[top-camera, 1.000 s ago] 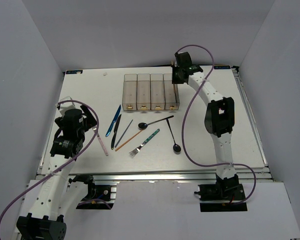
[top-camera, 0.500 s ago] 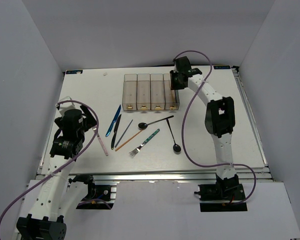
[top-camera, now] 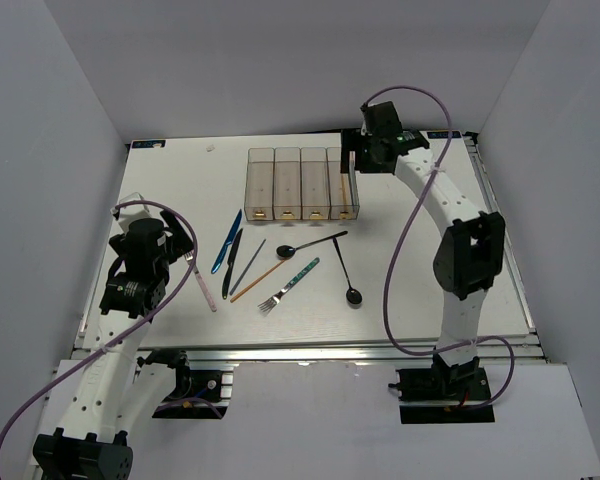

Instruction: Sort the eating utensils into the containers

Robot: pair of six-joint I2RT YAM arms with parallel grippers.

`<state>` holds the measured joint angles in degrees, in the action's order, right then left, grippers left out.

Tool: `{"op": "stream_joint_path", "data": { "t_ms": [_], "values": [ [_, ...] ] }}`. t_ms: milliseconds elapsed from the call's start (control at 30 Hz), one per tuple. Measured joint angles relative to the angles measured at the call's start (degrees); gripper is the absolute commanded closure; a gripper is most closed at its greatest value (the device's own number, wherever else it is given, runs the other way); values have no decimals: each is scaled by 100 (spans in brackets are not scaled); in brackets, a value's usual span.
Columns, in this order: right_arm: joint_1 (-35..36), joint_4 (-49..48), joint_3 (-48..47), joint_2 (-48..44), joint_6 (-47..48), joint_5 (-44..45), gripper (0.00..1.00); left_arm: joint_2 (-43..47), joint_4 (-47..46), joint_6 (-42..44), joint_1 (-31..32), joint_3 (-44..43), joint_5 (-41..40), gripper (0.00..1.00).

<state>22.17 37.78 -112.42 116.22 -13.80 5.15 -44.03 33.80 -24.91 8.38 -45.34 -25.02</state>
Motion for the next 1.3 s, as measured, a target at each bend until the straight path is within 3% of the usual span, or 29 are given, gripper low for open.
{"op": "stream_joint_path", "data": {
  "t_ms": [233, 467, 667, 833, 967, 1100, 1200, 1300],
  "values": [
    [804, -63, 1856, -1248, -323, 1023, 11, -2, 0, 0, 0, 0, 2, 2],
    [968, -573, 3884, -2258, -664, 776, 11, -153, -201, 142, 0, 0, 522, 2],
    [903, -756, 4723, -3053, -673, 540, 14, -1650, -293, 297, 262, -457, 1408, 2],
    [903, -798, 5119, -3707, -610, 321, 16, -3268, -120, 501, 1141, -1263, 1906, 4],
    [903, -802, 5475, -4100, -514, 214, 16, -4190, 96, 654, 1893, -1746, 1886, 15],
    [903, -796, 5847, -4365, -474, 96, 16, -4671, 308, 737, 2114, -1788, 1899, 43],
    [903, -815, 6043, -4496, -459, 2, 16, -4900, 420, 798, 2090, -1792, 1884, 51],
    [903, -837, 6190, -4618, -455, -90, 16, -5062, 498, 861, 2065, -1801, 1860, 52]
  ]
}}
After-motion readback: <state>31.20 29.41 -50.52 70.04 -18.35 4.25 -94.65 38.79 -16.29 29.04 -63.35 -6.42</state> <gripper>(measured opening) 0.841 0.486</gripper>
